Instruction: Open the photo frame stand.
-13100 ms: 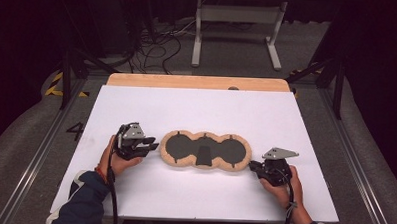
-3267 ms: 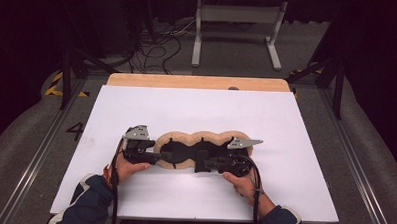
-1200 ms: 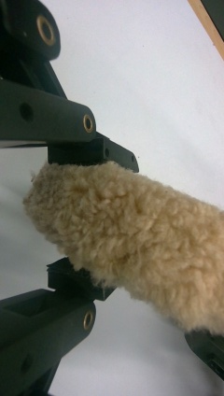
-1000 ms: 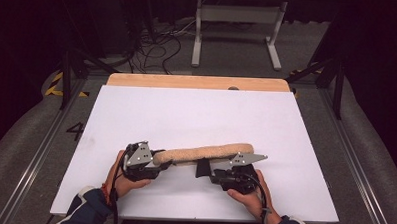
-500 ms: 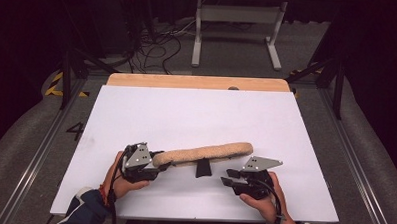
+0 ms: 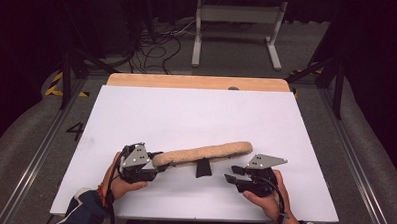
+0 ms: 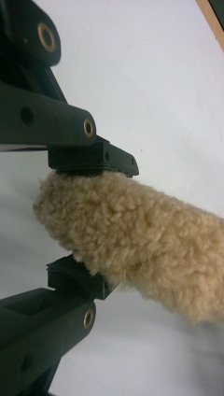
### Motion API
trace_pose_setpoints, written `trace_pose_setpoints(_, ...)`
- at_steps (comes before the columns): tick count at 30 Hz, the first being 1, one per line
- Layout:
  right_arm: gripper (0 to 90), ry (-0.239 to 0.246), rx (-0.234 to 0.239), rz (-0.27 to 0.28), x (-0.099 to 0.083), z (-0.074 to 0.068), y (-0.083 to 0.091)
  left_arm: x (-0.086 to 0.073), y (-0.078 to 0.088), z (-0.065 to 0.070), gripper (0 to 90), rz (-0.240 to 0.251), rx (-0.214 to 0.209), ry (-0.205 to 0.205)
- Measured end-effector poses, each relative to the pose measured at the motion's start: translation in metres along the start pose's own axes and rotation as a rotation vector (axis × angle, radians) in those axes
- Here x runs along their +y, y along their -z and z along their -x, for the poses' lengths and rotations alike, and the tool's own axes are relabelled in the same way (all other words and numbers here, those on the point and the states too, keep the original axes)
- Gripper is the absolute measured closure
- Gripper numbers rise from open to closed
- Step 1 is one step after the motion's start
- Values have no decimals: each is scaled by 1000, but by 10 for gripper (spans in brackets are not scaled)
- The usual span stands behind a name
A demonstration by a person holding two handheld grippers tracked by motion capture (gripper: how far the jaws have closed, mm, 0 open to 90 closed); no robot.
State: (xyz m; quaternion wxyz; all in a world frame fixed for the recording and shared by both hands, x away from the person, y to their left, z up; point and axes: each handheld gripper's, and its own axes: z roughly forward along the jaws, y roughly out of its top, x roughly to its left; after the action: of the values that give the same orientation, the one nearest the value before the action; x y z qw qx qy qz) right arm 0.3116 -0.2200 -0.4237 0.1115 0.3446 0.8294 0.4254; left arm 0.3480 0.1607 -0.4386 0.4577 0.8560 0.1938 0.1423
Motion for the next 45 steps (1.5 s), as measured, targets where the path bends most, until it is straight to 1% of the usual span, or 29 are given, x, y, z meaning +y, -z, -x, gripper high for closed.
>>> trace_pose_setpoints(2,563,3,-10,5,1,1,1,-1,0,0,561,2,-1,-4)
trace_pose_setpoints(6,544,-8,-29,20,3,4,4,-1,1,1,567,2,4,0)
trace_pose_setpoints(8,544,-12,-38,24,3,5,6,-1,2,2,566,-3,5,-6)
trace_pose_setpoints(10,545,-28,-44,29,3,7,7,-1,2,3,567,-1,2,-3)
trace_pose_setpoints(14,544,-41,-59,31,4,11,8,-1,2,3,564,0,1,-7)
trace_pose_setpoints(18,543,-56,-67,31,4,13,9,-1,2,3,560,1,-2,-10)
trace_pose_setpoints(21,549,-59,-71,46,6,15,13,-2,3,4,555,0,-3,-16)
trace_pose_setpoints(24,586,-58,-80,53,9,18,16,-2,4,5,554,-2,-1,-17)
trace_pose_setpoints(25,586,-58,-80,53,9,18,16,-2,4,5,555,-2,-1,-17)
trace_pose_setpoints(26,610,-59,-97,53,9,20,17,-2,4,5,555,-2,0,-17)
trace_pose_setpoints(27,690,-55,-140,61,9,23,20,-3,4,6,554,-2,-5,-15)
trace_pose_setpoints(28,718,-68,-157,76,8,26,22,-3,5,6,555,-3,-6,-15)
trace_pose_setpoints(29,746,-88,-160,94,7,29,25,-3,5,6,556,-4,-8,-15)
trace_pose_setpoints(30,769,-107,-168,105,7,32,27,-3,6,6,560,-5,-10,-14)
trace_pose_setpoints(31,785,-115,-184,111,6,34,28,-3,6,7,562,-4,-13,-15)
trace_pose_setpoints(33,784,-135,-203,119,5,39,29,-3,7,7,567,-5,-12,-15)
trace_pose_setpoints(36,777,-134,-236,124,5,44,29,-4,8,9,574,-3,-15,-14)
trace_pose_setpoints(38,782,-145,-248,145,5,47,29,-5,9,10,576,-4,-18,-16)
trace_pose_setpoints(39,792,-150,-251,165,5,48,29,-5,9,10,579,-2,-19,-16)
trace_pose_setpoints(41,822,-170,-244,196,6,50,29,-5,10,12,581,-4,-16,-16)
trace_pose_setpoints(43,853,-155,-250,209,7,49,28,-5,10,13,585,-4,-17,-16)
trace_pose_setpoints(45,857,-142,-235,209,10,47,26,-6,11,14,587,-4,-19,-12)
